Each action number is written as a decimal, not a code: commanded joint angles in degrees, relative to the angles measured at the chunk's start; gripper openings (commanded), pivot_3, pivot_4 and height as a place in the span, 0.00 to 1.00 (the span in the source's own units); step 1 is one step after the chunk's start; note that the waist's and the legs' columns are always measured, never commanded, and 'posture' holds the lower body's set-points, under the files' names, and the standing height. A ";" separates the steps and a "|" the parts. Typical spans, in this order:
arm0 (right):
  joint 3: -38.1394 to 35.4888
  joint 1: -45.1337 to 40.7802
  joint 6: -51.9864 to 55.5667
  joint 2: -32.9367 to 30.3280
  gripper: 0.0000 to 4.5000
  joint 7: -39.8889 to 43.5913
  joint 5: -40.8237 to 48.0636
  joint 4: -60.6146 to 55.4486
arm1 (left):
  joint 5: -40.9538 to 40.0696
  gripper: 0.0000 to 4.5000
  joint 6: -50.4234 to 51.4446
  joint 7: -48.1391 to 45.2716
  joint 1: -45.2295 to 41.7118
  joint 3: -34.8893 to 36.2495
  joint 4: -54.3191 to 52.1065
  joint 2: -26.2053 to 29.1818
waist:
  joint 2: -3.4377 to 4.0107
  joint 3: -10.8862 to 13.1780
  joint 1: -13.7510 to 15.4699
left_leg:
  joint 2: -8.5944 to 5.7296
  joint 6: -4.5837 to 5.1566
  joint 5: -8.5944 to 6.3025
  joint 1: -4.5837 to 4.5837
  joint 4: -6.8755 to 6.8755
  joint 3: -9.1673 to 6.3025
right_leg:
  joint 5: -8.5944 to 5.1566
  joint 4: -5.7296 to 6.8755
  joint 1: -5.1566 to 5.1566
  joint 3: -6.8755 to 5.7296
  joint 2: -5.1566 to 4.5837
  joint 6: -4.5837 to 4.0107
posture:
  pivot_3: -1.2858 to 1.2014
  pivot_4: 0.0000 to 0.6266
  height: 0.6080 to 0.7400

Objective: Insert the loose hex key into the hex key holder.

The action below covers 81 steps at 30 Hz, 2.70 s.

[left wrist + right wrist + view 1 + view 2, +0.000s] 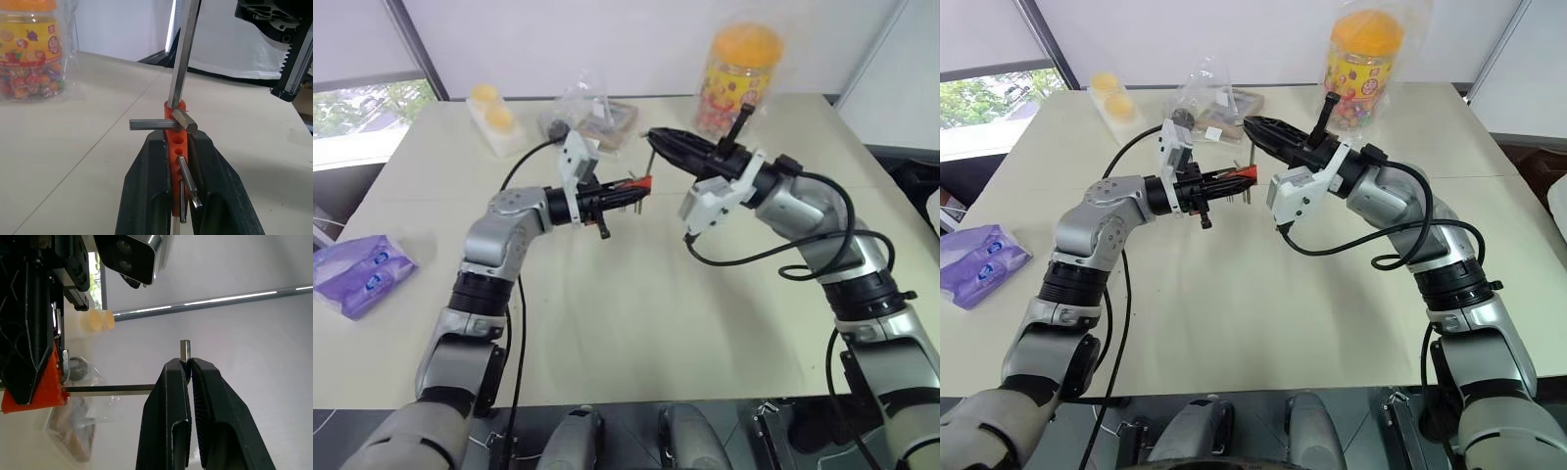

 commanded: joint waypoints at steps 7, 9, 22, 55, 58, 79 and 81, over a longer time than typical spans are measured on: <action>-1.67 -1.25 -0.27 -1.10 0.01 2.09 1.22 -0.21 | 0.23 0.00 -2.99 -1.19 -0.81 0.55 -1.93 0.19 | 0.00 0.00 0.00 | 0.00 0.00 0.00 0.00 0.00 0.00 | 0.00 0.00 0.00 0.00 0.00 0.00 | 0.52 0.24 1.00; -1.39 -0.91 -0.23 -1.22 0.01 2.97 1.74 -0.17 | 0.50 0.00 -3.42 -1.34 -0.97 0.42 -1.75 0.07 | 0.00 0.00 0.01 | 0.00 0.00 0.00 0.00 0.00 0.00 | 0.00 0.00 0.00 0.00 0.00 0.00 | 0.52 0.24 1.00; -0.09 0.07 0.11 -0.93 0.01 6.09 2.16 1.01 | 1.44 0.00 -3.69 -2.12 -0.81 0.58 -2.69 -0.39 | 0.00 0.00 0.01 | 0.00 0.00 0.00 0.00 0.00 0.00 | 0.00 0.00 0.00 0.00 0.00 0.00 | 0.52 0.24 1.00; -8.43 18.31 23.82 -7.01 0.46 24.16 22.79 -11.35 | 0.47 0.00 -1.90 -1.08 0.10 0.88 -3.10 -1.72 | 0.02 0.01 0.44 | -0.04 0.01 0.00 -0.02 0.05 -0.02 | 0.00 -0.01 0.06 -0.01 -0.05 0.00 | 0.52 0.24 1.00; -13.37 24.51 33.37 -9.14 0.46 26.50 29.20 -16.77 | -0.46 0.00 -0.21 -0.36 0.35 0.41 -2.15 -3.64 | 0.02 0.01 0.44 | -0.04 0.01 0.00 -0.02 0.05 -0.04 | 0.00 -0.01 0.06 -0.01 -0.05 0.00 | 0.52 0.24 1.00; -30.72 46.03 63.96 -8.89 0.46 17.74 38.08 -43.02 | -4.70 0.00 24.94 24.35 -11.48 12.47 37.23 -25.53 | -0.02 0.03 0.65 | -0.04 0.09 -0.05 0.02 0.08 0.01 | 0.00 0.03 0.10 0.00 -0.03 0.03 | 0.52 0.24 1.00; -30.36 46.61 64.11 -8.80 0.46 17.04 37.46 -43.55 | -4.15 0.00 25.51 25.61 -11.64 13.22 39.00 -25.36 | -0.02 0.03 0.68 | -0.04 0.09 -0.05 0.02 0.08 0.01 | 0.00 0.02 0.10 0.00 -0.03 0.03 | 0.52 0.24 1.00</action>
